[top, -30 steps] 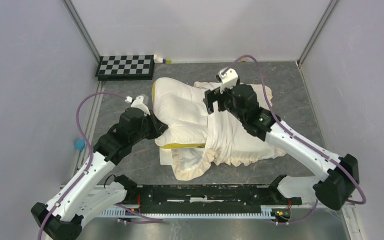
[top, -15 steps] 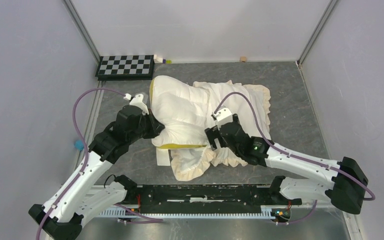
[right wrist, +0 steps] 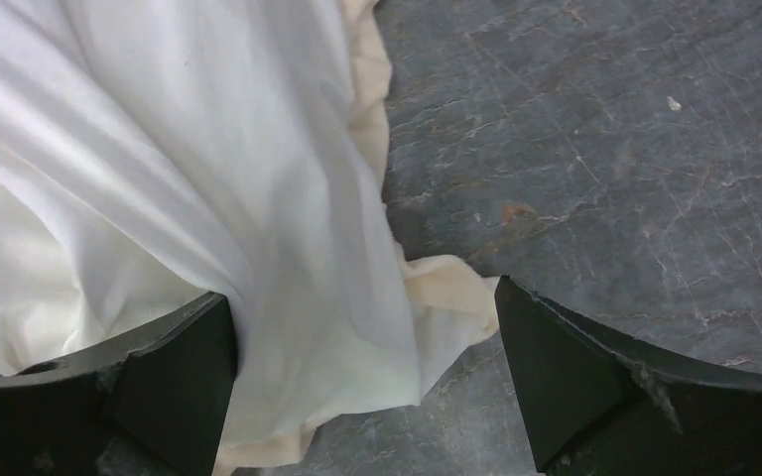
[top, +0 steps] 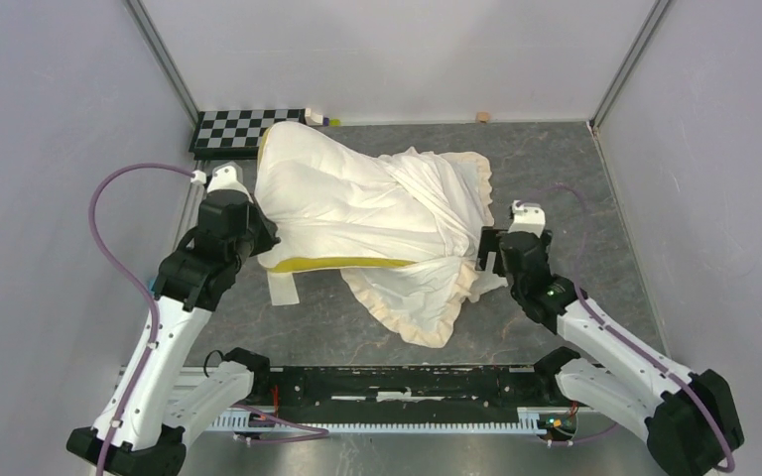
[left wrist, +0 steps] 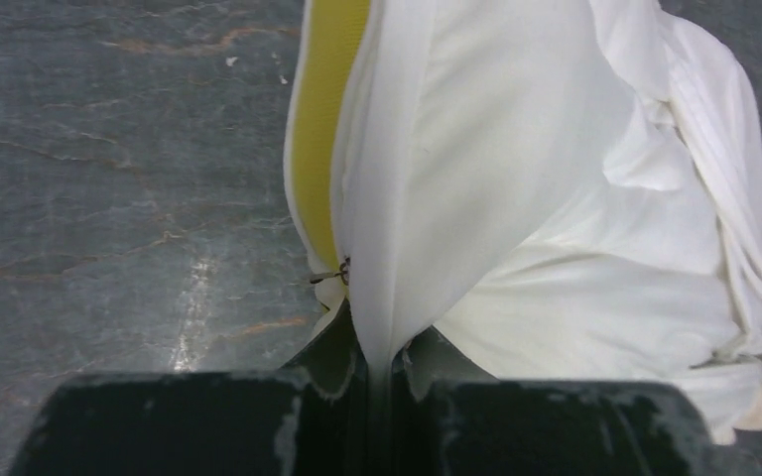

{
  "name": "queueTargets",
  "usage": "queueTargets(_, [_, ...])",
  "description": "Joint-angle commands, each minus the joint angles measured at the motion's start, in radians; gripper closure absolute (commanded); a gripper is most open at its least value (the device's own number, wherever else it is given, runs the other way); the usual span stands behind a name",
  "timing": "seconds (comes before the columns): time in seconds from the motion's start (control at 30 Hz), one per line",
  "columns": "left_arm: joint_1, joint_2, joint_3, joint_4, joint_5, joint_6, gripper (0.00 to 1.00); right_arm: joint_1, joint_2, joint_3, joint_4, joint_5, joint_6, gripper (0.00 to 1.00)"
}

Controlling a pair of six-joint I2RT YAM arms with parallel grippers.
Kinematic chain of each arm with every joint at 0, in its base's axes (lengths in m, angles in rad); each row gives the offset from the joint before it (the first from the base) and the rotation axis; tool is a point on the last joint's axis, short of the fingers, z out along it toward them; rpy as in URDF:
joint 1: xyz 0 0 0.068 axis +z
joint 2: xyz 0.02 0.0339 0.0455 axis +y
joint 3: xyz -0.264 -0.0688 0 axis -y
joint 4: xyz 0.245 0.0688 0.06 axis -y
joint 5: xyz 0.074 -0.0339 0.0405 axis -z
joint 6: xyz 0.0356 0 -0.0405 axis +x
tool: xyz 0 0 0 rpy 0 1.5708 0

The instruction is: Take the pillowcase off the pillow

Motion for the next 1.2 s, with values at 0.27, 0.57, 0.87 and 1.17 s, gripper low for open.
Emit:
queueTargets(0.27, [0.046, -0.043, -0.019, 0.180, 0.039, 0.060, 0.98, -0.221, -0.157, -0.043, 0.090, -0.558, -0.189, 0.02])
queueTargets(0.57, [0.046, 0.090, -0.008, 0.078, -0.035, 0.014, 0.03, -0.221, -0.169, -0.020, 0.043, -0.696, -0.170, 0.02])
queueTargets(0.87, [-0.068, 0.071, 0.085, 0.002, -0.122, 0.085, 0.00, -0.220, -0.194, 0.035, -0.069, -0.482, -0.125, 0.02])
queueTargets(1.17, [-0.230, 0.043, 0.176, -0.050, -0.601, -0.059, 0.00, -0.221, -0.276, 0.009, -0.052, -0.431, -0.117, 0.02])
